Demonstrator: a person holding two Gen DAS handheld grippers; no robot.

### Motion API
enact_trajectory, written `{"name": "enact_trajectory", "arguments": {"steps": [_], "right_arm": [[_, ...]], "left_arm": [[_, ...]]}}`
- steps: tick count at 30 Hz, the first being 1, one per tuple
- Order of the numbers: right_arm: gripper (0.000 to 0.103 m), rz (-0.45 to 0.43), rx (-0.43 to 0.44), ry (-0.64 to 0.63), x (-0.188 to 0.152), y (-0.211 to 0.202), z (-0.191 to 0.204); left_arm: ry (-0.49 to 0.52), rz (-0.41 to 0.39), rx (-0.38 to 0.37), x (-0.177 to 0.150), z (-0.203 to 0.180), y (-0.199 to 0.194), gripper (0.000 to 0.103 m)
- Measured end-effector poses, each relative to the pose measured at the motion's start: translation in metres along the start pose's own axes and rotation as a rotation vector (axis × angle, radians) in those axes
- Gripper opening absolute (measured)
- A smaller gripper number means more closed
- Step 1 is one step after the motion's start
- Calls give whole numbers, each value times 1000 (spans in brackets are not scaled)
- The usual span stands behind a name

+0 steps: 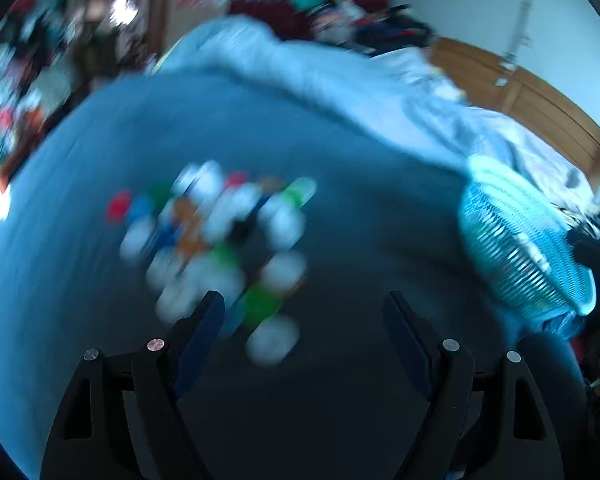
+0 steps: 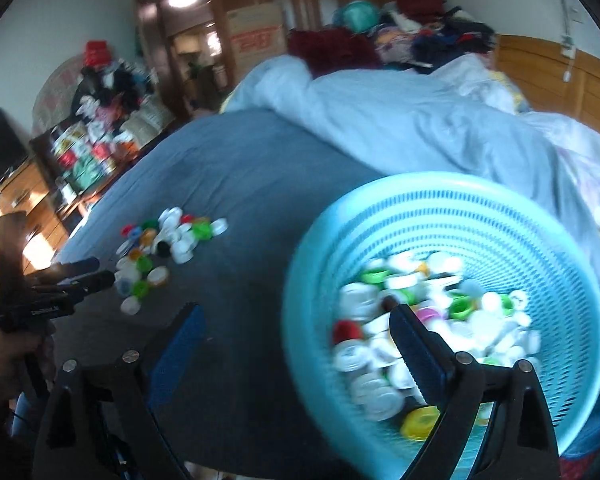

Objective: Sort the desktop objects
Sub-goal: 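Move both grippers back to the cap pile, then grasp the white QR-code cap with the left gripper, then grasp the green cap with the right gripper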

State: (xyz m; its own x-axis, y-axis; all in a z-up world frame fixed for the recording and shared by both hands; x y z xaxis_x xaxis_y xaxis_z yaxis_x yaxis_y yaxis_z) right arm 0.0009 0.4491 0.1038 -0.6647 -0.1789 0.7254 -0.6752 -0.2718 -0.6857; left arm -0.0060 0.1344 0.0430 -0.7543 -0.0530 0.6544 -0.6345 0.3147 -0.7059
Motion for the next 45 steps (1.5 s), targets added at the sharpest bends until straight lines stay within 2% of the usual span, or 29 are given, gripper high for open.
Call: {"name": "enact_trajectory", "arguments": {"steps": [4,9,13,14,16,17,19,20,23,26,29,34,38,41,45], "right_arm": [[96,32,33,-60,-8,11,28],[95,67,42,-99,-15,16,45],[93,88,25,-102,-17,17,42],[91,98,23,-104,-16,19,43],[78,117,21,-112,-17,23,46],[74,119,18,-120,-17,24,48],[57,123,23,-134,-15,27,55],[56,123,28,-137,-14,29,58],[56,134,64,-156,-7,44,73],[56,137,109,-192,6,70,98],[56,160,160,-265,13,106,130],[56,220,220,-351,11,163,177],[64,210,222,-390,9,183,194],[64,215,216,-398,9,195,199],[56,215,221,-421,7,208,206]], "left_arm": [[-58,34,-17,-28,16,7,76],[-29,34,-37,-28,7,28,73],[-8,33,-41,-24,6,44,69],[-4,34,-41,-23,6,49,62],[-2,39,-42,-23,8,54,40],[-5,41,-46,-23,9,55,25],[-3,40,-80,-25,9,50,25],[6,36,-87,-26,8,46,25],[12,3,-94,-30,10,29,25],[-21,-24,-63,-39,30,17,25],[-100,-38,-76,-47,57,14,26],[-104,-50,-82,-49,62,12,26],[-111,-58,-102,-51,65,13,26],[-122,-60,-112,-54,66,13,26],[-128,-60,-118,-54,67,14,26]]}}
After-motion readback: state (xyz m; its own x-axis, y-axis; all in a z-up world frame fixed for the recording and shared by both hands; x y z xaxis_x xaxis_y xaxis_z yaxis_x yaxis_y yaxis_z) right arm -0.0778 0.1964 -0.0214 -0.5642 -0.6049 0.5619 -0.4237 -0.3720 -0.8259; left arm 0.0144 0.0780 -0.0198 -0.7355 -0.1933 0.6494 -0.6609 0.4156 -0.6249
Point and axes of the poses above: each gripper's, at about its wrist camera, not at the fingertips, and y roughly the way its jaws point, z to its left, x to its top, the point moved 2 cm from there along y, roughly the way its jaws point, and after that the axes turned 6 degrees about -x, right-handed, at the moved point
